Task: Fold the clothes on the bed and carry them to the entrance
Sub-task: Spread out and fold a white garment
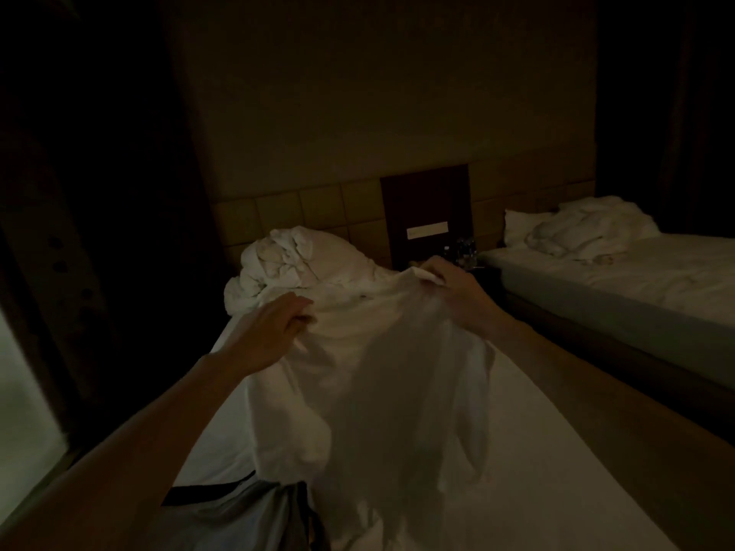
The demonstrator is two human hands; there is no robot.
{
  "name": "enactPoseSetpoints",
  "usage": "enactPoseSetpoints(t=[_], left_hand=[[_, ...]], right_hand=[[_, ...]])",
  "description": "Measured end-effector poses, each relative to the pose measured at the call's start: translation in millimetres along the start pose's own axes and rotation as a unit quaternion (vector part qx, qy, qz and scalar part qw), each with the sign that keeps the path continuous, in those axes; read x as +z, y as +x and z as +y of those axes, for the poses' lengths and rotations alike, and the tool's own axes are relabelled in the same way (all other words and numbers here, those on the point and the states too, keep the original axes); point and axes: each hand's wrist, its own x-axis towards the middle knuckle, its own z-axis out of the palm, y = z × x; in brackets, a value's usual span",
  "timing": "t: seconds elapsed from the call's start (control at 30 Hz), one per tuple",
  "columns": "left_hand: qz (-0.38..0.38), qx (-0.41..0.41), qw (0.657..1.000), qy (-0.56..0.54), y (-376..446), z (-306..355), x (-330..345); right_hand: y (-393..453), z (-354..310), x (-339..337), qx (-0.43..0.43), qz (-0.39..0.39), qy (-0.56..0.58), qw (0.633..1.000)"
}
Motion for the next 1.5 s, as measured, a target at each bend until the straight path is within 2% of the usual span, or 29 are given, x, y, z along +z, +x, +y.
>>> enactPoseSetpoints(t=[0.1, 0.17, 0.23, 0.33, 0.5, 0.7, 0.87, 1.03, 1.2, 1.33, 1.4, 1.5], left_hand=[[-0.003, -0.016, 1.000, -0.008, 1, -7, -20], [0.032, -0.035, 0.999, 0.007, 2, -11, -30], [0.098, -0.071, 0.993, 0.007, 1, -14, -39], [0.203, -0.131, 0.968, -0.065, -6, -2, -56], [0.345, -0.149, 0.923, -0.082, -19, 33, -97], [0.441, -0.051, 0.896, 0.026, -48, 66, -157], [0.520, -0.004, 0.846, 0.120, -51, 82, -183], [0.458, -0.033, 0.876, 0.145, -19, 53, -160], [0.286, -0.100, 0.929, 0.214, 27, 2, -89], [0.136, -0.124, 0.955, 0.231, 67, -57, 8], [0.080, -0.145, 0.971, 0.173, 87, -90, 71], [0.007, -0.195, 0.974, 0.115, 109, -139, 174]], right_hand=[[-1, -17, -29, -0.033, 0.013, -0.013, 0.999], [-4, -31, -45, -0.047, 0.035, -0.007, 0.998], [-8, -47, -60, -0.059, 0.062, 0.025, 0.996], [-13, -74, -73, -0.080, 0.081, 0.058, 0.992], [-25, -120, -85, -0.136, 0.115, 0.093, 0.980], [-43, -161, -117, -0.201, 0.111, 0.071, 0.971], [-48, -180, -137, -0.217, 0.124, 0.066, 0.966], [-20, -162, -130, -0.141, 0.066, 0.049, 0.987], [51, -85, -86, -0.057, 0.021, -0.099, 0.993], [105, 10, -25, 0.003, -0.040, -0.226, 0.973], [131, 70, 11, 0.021, -0.076, -0.258, 0.963], [166, 163, 65, 0.068, -0.138, -0.287, 0.945]])
